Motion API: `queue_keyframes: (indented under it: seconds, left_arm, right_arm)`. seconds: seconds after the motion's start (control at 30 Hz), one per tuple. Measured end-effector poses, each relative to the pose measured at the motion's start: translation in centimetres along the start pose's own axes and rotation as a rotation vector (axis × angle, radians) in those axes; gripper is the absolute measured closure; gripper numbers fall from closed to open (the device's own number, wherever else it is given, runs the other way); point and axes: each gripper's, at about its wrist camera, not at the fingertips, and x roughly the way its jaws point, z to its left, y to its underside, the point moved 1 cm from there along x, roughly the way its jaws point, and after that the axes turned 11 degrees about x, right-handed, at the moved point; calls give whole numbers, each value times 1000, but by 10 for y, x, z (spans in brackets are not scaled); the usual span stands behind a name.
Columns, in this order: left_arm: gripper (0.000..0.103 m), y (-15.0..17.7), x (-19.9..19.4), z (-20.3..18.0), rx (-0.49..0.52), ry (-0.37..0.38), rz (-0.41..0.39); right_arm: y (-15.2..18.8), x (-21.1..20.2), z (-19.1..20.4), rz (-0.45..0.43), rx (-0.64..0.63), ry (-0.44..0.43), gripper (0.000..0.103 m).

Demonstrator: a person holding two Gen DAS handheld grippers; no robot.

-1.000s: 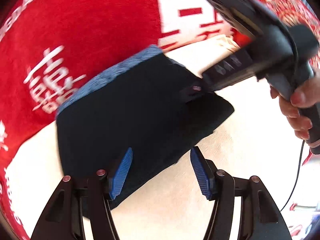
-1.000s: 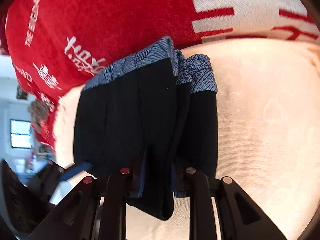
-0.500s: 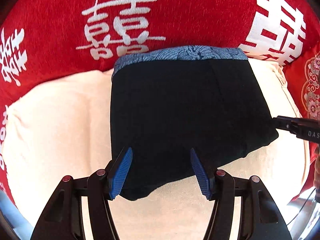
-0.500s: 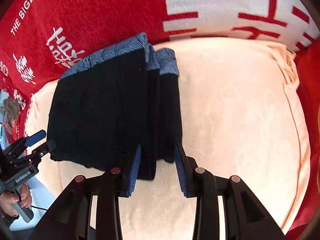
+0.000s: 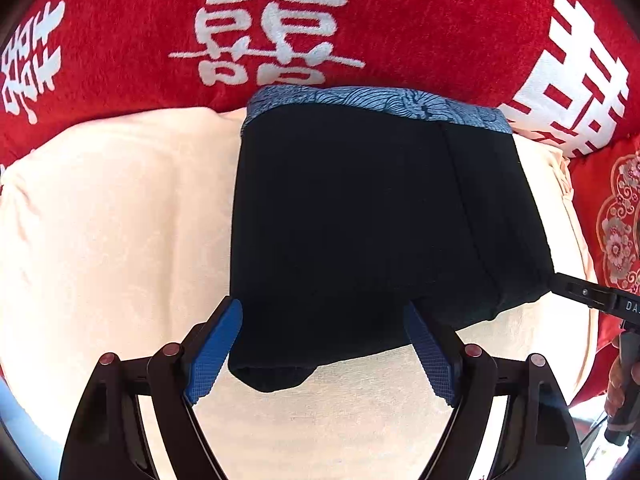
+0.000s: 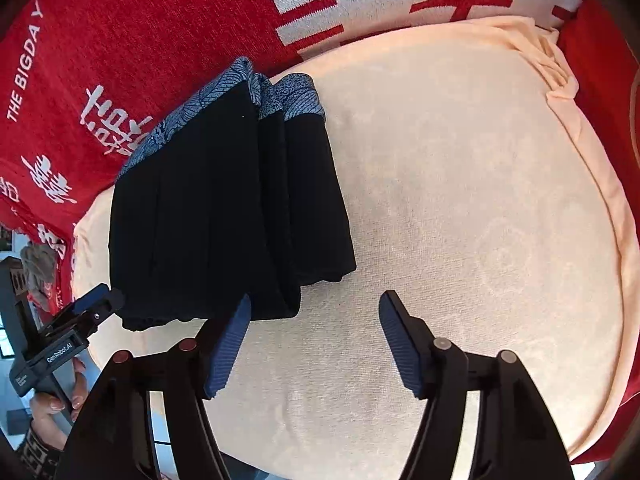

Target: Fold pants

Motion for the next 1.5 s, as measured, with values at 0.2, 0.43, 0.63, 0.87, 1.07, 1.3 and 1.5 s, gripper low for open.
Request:
queue_keyframes:
  seconds: [0.2, 0.43, 0.63, 0.87, 1.07, 1.3, 1.5]
  left_arm:
    - [19, 0, -2, 9, -8, -6, 1]
    - [19, -6, 3, 18, -19, -12, 3]
    - [19, -13, 8, 24, -27, -2, 4]
    - [19, -22, 17, 40, -51, 24, 0]
    - [19, -28, 21, 49, -19, 39, -4]
    - [19, -38, 43, 68, -68, 236, 48]
    - [19, -43, 59, 70, -42, 306, 56]
  right_arm:
    - [1, -1, 3, 13, -11, -60, 24]
    - [-13, 2, -3, 30, 31, -124, 24]
    - [-24, 9, -14, 58, 96, -176, 23]
    - [-33, 17, -21, 85, 118, -196, 23]
    - [-43, 19, -24, 86, 105, -199, 23]
    - [-64, 28, -26, 131, 115, -284, 21]
    - [-68, 42, -23, 194, 91, -365, 18]
